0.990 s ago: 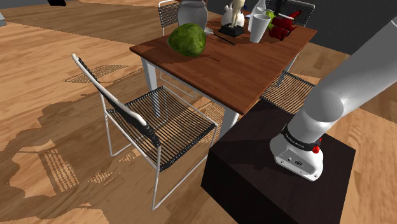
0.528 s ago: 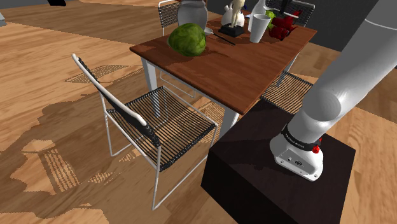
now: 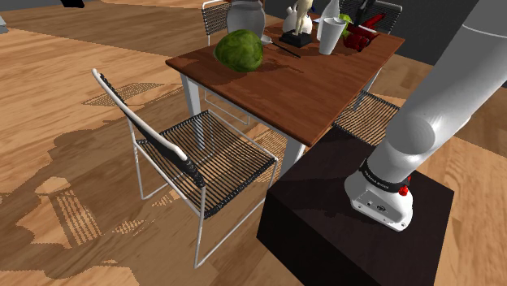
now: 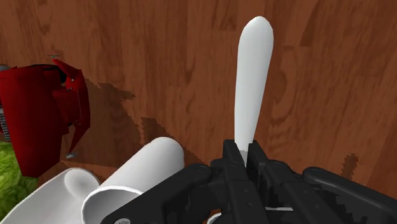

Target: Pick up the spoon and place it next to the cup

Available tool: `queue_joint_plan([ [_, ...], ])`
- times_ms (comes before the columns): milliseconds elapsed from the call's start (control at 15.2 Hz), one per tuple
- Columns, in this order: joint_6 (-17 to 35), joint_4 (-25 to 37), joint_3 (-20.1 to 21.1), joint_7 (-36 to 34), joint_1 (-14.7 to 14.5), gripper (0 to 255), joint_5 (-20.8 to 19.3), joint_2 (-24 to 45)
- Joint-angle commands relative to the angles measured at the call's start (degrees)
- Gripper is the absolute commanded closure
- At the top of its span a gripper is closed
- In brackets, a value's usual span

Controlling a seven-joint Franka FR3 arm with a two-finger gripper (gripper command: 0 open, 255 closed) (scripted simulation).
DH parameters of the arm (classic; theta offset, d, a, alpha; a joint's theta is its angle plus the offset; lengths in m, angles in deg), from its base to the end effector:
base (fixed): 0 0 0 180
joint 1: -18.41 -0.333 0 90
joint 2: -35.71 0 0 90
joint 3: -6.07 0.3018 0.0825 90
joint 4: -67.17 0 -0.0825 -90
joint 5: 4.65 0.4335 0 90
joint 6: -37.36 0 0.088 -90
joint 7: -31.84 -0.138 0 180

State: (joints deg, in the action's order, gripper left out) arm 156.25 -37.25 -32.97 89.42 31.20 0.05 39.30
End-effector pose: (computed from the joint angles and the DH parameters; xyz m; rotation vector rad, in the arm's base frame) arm 0.4111 -0.5033 0.4635 2.9858 0.1091 0.2215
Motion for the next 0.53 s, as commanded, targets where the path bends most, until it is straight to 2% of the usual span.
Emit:
queue_joint_plan([
  [0,1.60,-1.47,-0.02,0.26,0.05,255,0.20,0.15],
  [462,6.71,-5.58,0.07,1.26,0.23,255,1.52,1.51],
])
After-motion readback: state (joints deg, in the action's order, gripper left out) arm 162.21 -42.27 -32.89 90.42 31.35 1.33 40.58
